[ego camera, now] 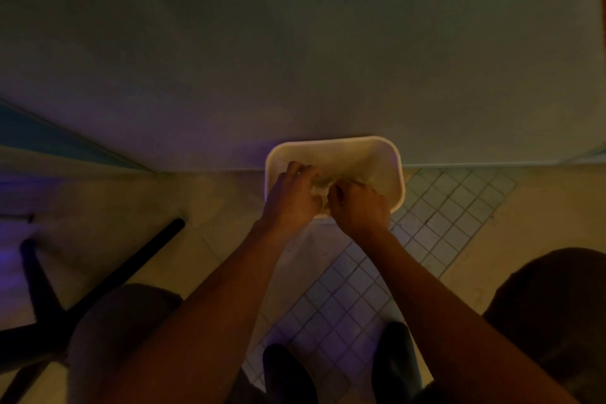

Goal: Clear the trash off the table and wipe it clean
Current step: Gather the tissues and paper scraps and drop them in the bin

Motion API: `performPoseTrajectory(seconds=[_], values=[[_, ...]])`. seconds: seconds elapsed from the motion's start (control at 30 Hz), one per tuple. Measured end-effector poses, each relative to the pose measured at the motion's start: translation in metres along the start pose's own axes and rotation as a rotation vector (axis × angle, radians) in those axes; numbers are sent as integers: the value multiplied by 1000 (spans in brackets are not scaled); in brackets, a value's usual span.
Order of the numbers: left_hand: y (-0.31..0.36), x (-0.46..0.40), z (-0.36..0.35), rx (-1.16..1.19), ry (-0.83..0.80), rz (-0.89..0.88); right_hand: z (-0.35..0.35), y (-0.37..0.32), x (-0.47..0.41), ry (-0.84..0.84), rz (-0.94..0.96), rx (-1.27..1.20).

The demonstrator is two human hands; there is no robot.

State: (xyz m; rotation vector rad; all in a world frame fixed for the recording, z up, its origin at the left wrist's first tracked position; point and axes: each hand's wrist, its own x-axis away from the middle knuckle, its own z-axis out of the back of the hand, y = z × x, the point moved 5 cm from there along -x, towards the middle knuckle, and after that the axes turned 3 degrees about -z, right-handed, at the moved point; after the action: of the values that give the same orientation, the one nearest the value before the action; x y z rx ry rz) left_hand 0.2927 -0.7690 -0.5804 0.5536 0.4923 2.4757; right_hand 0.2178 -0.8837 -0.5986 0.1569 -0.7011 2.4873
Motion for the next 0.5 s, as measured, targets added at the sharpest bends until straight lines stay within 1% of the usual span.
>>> performPoseTrajectory(seconds=[0.1, 0.17, 0.27, 0.37, 0.5], values=[[3, 4, 8, -16, 14, -8, 2, 2, -7, -82, -71, -101], [9, 11, 18, -36, 5, 10, 12, -1, -11, -130, -90, -127], [22, 26, 38, -80, -46, 38, 38, -12, -7, -184, -93, -74], [40, 47, 65, -84, -105, 97, 70, -21, 8, -220, -88, -84], [73, 82, 115, -63, -157, 139, 122, -38, 40, -334, -122, -52]])
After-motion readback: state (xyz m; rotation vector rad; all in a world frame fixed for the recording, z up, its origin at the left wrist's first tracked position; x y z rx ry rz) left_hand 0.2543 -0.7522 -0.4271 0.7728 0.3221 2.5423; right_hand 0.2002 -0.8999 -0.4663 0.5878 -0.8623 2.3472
